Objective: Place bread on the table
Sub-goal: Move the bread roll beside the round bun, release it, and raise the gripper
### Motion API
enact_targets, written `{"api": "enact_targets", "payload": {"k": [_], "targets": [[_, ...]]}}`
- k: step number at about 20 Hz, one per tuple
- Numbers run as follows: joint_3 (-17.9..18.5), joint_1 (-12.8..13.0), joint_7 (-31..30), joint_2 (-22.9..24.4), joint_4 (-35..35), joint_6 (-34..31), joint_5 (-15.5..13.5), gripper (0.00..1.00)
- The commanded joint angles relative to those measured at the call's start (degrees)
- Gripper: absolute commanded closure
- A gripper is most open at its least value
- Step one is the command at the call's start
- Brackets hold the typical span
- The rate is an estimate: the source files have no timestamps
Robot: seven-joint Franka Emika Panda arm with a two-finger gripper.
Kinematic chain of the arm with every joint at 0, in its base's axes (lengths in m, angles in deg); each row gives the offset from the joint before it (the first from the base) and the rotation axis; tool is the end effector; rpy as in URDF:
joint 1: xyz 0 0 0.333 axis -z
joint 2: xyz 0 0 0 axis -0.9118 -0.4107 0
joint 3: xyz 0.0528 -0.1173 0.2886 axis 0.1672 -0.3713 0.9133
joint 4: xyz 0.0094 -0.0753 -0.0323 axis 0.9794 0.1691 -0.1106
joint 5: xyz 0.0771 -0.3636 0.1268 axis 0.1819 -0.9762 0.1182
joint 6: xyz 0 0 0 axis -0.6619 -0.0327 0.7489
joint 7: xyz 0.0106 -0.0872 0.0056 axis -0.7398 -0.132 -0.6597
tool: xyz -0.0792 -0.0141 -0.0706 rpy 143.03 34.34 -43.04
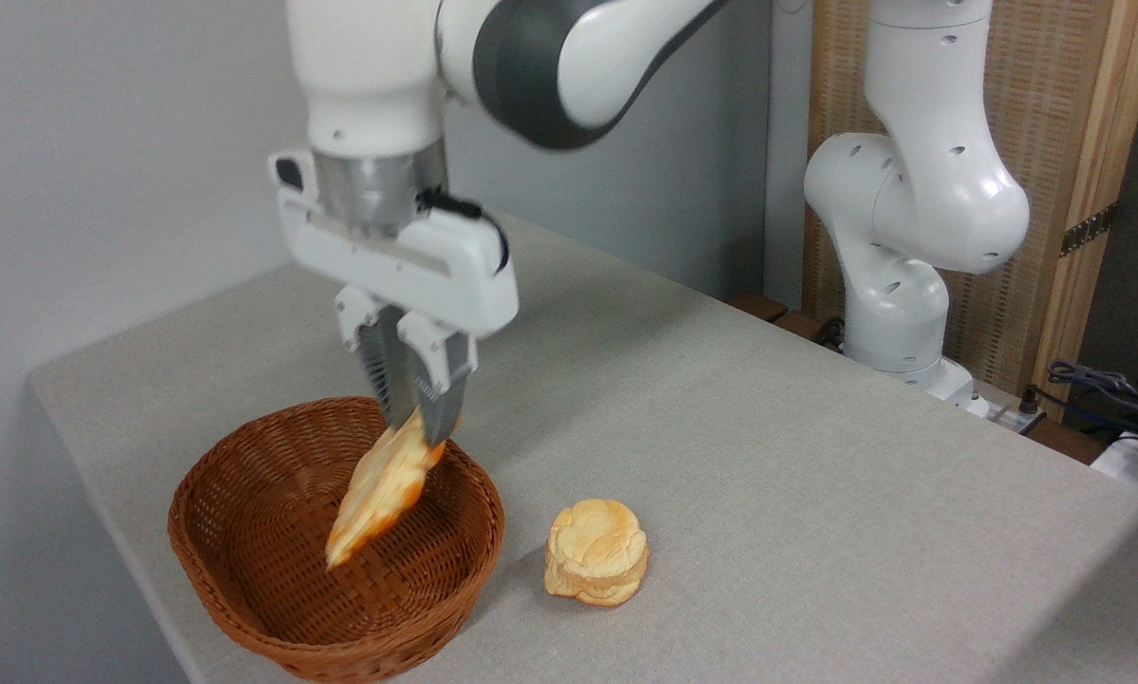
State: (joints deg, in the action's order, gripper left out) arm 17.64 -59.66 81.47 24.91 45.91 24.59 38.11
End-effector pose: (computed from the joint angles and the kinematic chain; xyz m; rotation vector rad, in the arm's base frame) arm 0.5646 -0.0470 0.5317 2.9711 -0.8207 0.1504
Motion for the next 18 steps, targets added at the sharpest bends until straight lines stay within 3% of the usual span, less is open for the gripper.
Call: {"api": "enact_targets", "payload": {"k": [1, 8, 12, 13, 14, 16, 18], "targets": [[1.80, 0.41, 5.64, 5.08, 1.36, -6.85, -1.09, 0.60], [2.34, 0.41, 17.42, 8.16, 3.56, -20.56, -0.82, 0.59], [3.04, 0.41, 19.46, 8.17, 3.65, -21.99, -0.39, 0.53], [3.04, 0.41, 19.46, 8.17, 3.65, -21.81, -0.30, 0.49], [3.04, 0.41, 19.55, 8.17, 3.65, -21.46, -0.12, 0.39], [3.04, 0.41, 19.55, 8.17, 3.48, -19.19, 0.05, 0.00], [3.13, 0.41, 19.55, 7.99, 3.56, -14.89, 0.06, 0.00]]}}
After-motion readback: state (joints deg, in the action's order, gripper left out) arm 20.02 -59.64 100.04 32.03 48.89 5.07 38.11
